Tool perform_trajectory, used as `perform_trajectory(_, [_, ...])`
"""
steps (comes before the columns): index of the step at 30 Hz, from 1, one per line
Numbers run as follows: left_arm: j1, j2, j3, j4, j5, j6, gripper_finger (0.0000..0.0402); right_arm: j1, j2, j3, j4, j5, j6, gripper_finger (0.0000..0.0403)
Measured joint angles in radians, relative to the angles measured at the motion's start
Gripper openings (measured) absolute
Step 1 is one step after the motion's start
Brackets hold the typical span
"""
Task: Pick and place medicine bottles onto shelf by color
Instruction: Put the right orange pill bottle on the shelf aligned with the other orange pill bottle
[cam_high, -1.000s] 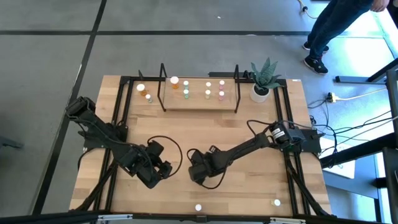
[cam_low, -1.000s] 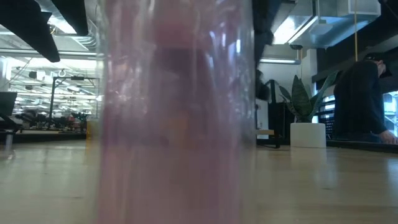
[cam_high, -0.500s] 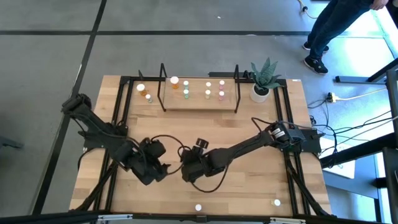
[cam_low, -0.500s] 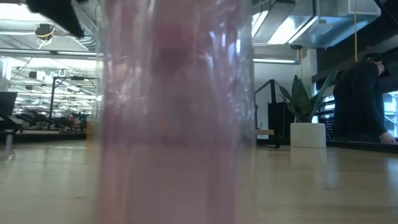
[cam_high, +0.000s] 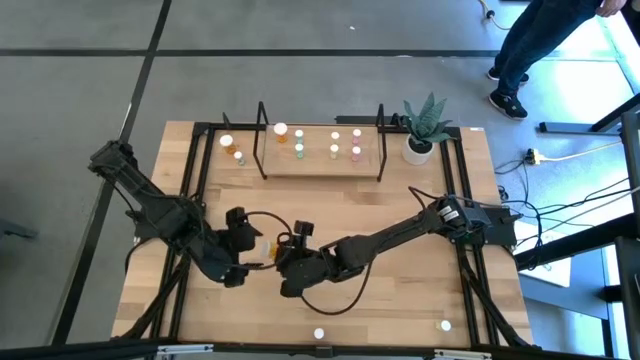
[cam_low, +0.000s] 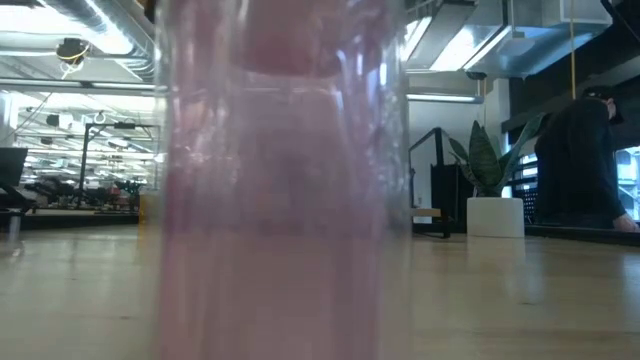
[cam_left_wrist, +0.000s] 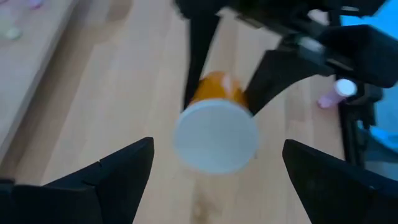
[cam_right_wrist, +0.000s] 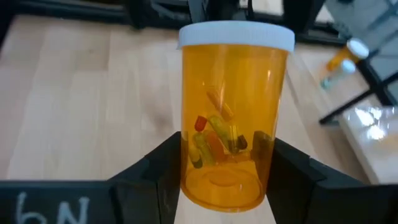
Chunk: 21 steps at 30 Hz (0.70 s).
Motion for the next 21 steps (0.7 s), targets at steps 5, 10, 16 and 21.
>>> perform_trajectory(5, [0.0, 0.001, 0.0, 0.041, 0.026, 0.053, 0.035, 0.0, 0.0, 0.0, 0.055, 0.0, -0.024, 0.0182])
perform_trajectory(10, [0.0, 0.001, 0.0, 0.042, 0.02, 0.062, 0.035, 0.0, 0.0, 0.0, 0.076, -0.001, -0.025, 0.0181])
perform_trajectory(16, [0.011, 0.001, 0.0, 0.045, 0.02, 0.062, 0.035, 0.0, 0.0, 0.0, 0.076, -0.002, -0.025, 0.0182])
perform_trajectory(21, [0.01, 0.002, 0.0, 0.048, 0.019, 0.061, 0.035, 0.0, 0.0, 0.0, 0.076, -0.002, -0.025, 0.0183])
